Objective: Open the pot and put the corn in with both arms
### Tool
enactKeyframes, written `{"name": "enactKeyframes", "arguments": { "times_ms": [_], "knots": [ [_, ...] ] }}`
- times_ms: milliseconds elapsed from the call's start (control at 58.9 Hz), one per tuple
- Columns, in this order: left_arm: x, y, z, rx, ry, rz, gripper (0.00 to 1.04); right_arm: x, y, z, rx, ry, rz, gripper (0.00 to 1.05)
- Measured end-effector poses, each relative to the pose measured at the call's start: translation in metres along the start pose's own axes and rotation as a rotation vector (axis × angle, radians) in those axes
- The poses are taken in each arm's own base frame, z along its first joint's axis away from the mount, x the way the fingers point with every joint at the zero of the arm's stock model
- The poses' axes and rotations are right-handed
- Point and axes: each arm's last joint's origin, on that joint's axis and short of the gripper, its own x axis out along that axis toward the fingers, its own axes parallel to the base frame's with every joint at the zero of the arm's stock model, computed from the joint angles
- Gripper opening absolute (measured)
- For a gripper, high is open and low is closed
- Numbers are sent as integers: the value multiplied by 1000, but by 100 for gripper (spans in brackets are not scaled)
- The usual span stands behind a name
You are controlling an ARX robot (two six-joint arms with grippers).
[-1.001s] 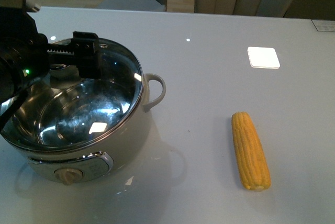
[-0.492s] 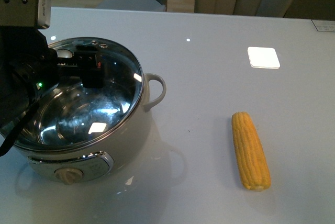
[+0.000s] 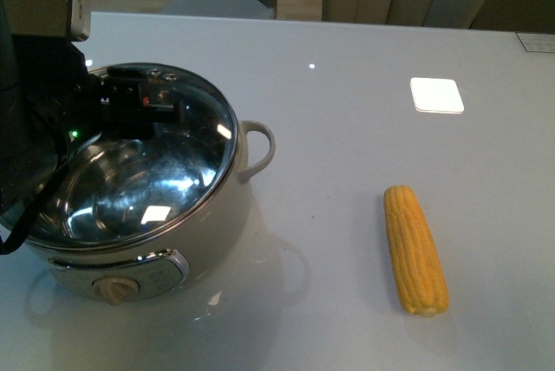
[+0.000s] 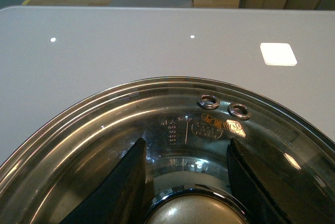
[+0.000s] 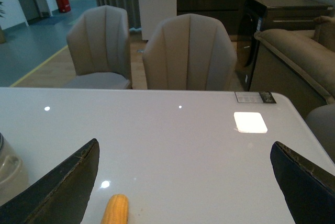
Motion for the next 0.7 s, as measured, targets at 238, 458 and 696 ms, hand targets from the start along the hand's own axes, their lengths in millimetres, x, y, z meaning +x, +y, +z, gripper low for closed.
{"name": "enactKeyframes", "arguments": {
  "times_ms": [238, 458, 696],
  "knots": [
    [0, 1, 20, 19, -7, 16, 41, 0, 0, 0, 0, 0, 0, 96],
    [-5, 9, 61, -4, -85, 33, 41, 0, 0, 0, 0, 0, 0, 96],
    [-17, 57, 92, -56, -173, 106, 41, 0, 0, 0, 0, 0, 0, 96]
  ]
}}
